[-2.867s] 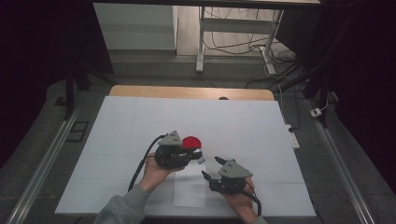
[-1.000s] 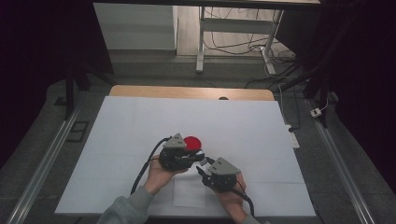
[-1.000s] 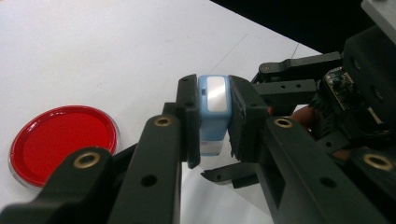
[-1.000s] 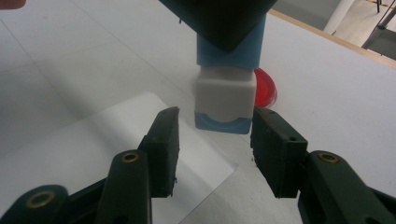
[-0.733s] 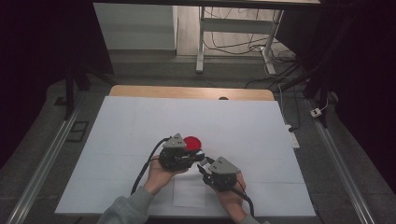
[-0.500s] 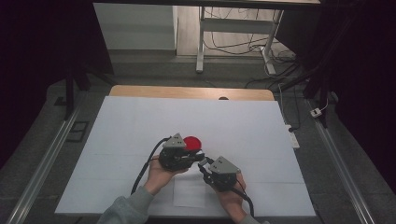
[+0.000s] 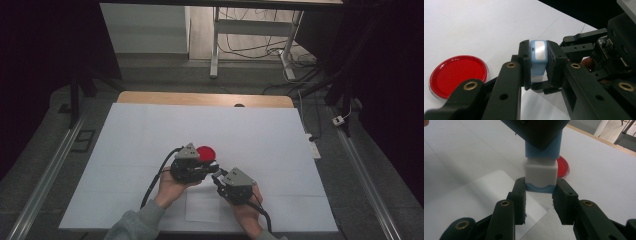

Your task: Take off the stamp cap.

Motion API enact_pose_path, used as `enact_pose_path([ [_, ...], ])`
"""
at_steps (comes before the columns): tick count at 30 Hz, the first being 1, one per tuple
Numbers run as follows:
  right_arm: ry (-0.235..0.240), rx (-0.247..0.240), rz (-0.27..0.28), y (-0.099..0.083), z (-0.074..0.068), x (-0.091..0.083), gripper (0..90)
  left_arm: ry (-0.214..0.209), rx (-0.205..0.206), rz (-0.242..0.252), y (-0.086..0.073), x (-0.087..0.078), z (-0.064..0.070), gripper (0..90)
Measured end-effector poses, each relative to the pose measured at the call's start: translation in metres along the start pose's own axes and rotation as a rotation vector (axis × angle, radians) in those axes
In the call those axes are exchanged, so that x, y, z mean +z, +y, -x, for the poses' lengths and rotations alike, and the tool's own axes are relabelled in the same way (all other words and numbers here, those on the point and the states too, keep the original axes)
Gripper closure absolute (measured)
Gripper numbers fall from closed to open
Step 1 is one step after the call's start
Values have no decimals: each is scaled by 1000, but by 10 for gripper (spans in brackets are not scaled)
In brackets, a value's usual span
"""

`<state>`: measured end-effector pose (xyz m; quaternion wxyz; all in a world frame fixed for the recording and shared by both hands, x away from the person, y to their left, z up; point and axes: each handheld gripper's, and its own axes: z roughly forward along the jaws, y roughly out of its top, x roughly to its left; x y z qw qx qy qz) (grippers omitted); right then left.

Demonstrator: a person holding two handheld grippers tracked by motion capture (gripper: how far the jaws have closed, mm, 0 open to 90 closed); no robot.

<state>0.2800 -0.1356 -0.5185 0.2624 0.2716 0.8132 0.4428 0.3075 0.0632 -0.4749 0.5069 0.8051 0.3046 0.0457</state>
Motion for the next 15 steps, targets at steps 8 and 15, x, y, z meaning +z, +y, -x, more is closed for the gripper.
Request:
enact_pose_path([
  [8, -5, -11, -20, 0, -1, 2, 645, 11, -4, -18, -1, 2, 0, 751],
  [15, -25, -30, -32, 1, -3, 2, 654, 10, -17, -9, -1, 1, -1, 753],
])
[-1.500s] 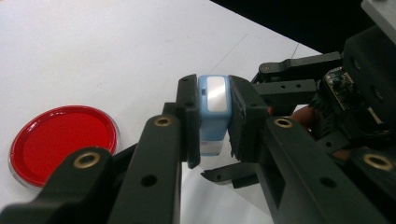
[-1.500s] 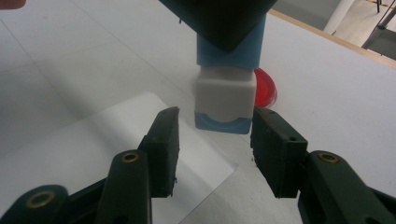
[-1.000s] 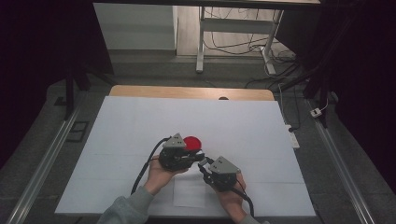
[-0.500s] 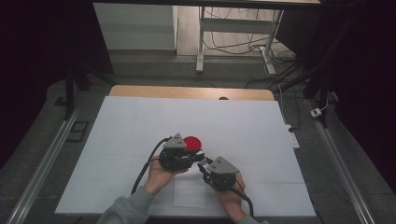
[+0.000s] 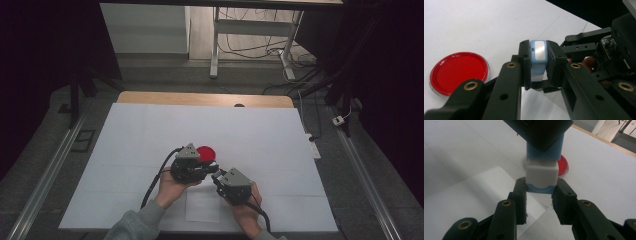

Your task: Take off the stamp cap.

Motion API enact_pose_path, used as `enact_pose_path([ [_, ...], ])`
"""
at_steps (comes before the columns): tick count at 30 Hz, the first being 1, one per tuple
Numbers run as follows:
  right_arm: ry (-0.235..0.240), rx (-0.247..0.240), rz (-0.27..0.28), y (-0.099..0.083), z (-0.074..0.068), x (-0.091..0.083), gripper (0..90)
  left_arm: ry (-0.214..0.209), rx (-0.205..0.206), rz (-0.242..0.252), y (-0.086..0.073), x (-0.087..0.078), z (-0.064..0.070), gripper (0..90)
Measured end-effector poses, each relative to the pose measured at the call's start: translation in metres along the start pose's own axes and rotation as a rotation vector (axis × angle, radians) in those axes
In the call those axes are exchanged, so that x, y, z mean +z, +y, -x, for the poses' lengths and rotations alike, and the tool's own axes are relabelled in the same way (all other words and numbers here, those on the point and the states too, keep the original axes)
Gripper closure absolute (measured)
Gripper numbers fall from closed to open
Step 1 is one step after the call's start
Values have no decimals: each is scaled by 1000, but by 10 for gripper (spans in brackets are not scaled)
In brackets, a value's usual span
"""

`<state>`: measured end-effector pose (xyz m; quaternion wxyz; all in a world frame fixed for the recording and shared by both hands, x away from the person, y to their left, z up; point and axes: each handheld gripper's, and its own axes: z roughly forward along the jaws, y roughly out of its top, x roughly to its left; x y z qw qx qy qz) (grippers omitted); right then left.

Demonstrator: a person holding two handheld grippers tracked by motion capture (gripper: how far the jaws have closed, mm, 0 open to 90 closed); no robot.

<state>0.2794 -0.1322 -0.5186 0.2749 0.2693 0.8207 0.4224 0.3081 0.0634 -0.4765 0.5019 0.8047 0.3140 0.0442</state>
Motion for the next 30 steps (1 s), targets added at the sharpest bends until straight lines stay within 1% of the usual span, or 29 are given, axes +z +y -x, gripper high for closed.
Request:
enact_pose_path([
  [4, -18, -3, 15, 0, -1, -2, 656, -3, -7, 14, 0, -1, 0, 754],
  [8, -19, 2, 20, 0, -2, -3, 657, -3, -10, 13, 0, -2, 0, 754],
  [11, -18, 4, 16, -1, -2, -2, 658, -1, -12, 10, 0, -1, 0, 754],
  [14, -19, -6, 7, -1, -2, -1, 659, -1, -11, 1, 0, -1, 0, 754],
  [18, -4, -14, -9, 0, -2, 0, 659, 1, -15, -7, -1, 0, -1, 755],
  [20, -3, -29, -20, 1, -1, 0, 660, -1, -17, -8, -1, 0, -1, 754],
  [24, -4, -42, -24, 1, -1, 1, 659, 0, -19, -10, -1, 0, -1, 754],
  [26, -7, -39, -28, 1, -1, 0, 659, 0, -20, -9, -1, 0, -1, 754],
  [30, 4, -10, -9, 0, -1, 0, 659, 0, -21, -1, -1, 0, -1, 755],
])
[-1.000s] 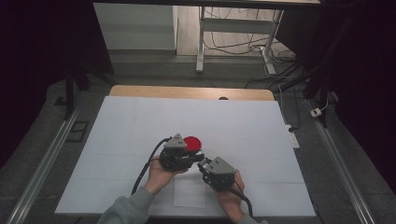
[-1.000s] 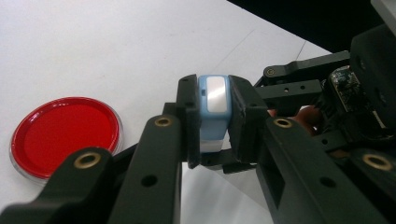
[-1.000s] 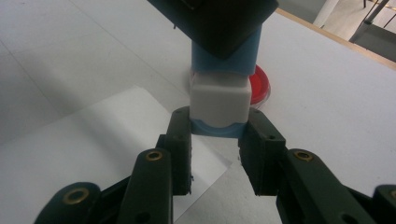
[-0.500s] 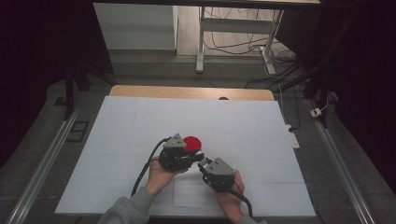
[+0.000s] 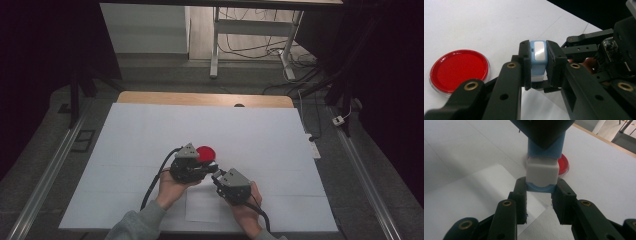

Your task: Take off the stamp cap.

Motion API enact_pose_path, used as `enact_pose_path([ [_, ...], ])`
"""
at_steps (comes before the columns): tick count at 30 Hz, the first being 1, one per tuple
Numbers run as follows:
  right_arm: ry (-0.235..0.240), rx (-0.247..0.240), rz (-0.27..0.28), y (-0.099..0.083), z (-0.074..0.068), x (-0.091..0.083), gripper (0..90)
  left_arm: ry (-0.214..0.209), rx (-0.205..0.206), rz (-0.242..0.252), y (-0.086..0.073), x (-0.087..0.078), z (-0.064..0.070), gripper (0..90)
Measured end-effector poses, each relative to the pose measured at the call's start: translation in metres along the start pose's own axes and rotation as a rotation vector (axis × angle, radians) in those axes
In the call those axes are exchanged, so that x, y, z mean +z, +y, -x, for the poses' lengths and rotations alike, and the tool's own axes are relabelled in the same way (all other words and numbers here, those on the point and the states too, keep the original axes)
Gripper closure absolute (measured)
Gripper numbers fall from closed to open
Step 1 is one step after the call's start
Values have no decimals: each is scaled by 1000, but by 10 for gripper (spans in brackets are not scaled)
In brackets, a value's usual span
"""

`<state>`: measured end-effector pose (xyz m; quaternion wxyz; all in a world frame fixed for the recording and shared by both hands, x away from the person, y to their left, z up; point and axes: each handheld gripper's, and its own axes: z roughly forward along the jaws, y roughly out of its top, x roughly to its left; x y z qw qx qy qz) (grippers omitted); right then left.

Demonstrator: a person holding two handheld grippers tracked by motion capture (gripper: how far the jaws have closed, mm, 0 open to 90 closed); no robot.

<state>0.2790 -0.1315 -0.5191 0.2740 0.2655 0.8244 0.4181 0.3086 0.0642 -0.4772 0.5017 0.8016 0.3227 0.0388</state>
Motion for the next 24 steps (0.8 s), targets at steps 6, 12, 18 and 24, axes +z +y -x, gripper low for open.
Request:
enact_pose_path([
  [6, -10, 19, 16, -1, 0, -2, 660, -5, -7, 13, 0, -1, 0, 754],
  [12, -7, -2, 3, 0, 0, -1, 660, 0, -2, 5, 0, 0, 0, 755],
  [18, -6, -48, -13, 1, 2, -1, 660, 5, 1, 5, 0, 0, 0, 755],
  [24, 7, -11, -3, 1, 3, 0, 660, 11, 2, 12, -1, 0, 1, 755],
])
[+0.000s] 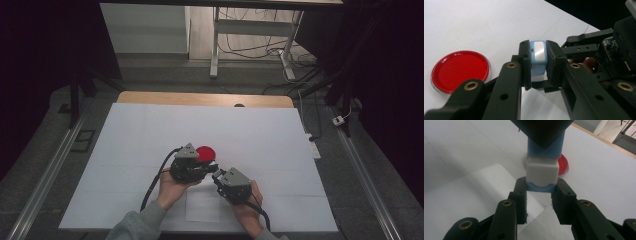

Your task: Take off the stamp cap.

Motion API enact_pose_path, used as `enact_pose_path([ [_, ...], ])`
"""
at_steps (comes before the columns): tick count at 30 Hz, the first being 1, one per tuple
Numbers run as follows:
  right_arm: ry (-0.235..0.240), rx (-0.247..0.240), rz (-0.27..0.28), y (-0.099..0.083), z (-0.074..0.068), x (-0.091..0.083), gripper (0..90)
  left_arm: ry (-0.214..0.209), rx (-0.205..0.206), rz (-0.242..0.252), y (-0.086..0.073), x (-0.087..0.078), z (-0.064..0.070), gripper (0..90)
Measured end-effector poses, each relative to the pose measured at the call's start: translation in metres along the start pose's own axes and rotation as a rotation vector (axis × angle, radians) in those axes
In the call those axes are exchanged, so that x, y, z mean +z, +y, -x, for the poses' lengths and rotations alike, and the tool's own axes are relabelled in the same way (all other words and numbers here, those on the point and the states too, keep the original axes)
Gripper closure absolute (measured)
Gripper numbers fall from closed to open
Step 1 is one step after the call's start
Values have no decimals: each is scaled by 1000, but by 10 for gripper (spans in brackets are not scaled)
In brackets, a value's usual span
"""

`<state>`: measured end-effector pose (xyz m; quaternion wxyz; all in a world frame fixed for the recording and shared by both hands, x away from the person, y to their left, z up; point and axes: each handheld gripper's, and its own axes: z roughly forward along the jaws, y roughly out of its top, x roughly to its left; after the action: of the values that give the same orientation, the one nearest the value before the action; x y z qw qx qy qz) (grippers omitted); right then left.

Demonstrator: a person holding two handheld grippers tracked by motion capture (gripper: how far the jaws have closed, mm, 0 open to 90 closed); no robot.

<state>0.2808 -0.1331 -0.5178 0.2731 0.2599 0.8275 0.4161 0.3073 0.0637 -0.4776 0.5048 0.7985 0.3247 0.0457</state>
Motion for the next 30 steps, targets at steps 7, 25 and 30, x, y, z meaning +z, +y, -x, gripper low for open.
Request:
enact_pose_path([
  [7, 1, 46, 23, -2, -1, -1, 660, 0, -3, 12, 0, -1, 1, 755],
  [25, -5, -12, 31, -1, 1, -3, 661, 7, 5, 32, -1, -2, 3, 756],
  [30, -17, -2, 38, -2, 0, -4, 661, 3, 4, 32, -1, -1, 3, 757],
])
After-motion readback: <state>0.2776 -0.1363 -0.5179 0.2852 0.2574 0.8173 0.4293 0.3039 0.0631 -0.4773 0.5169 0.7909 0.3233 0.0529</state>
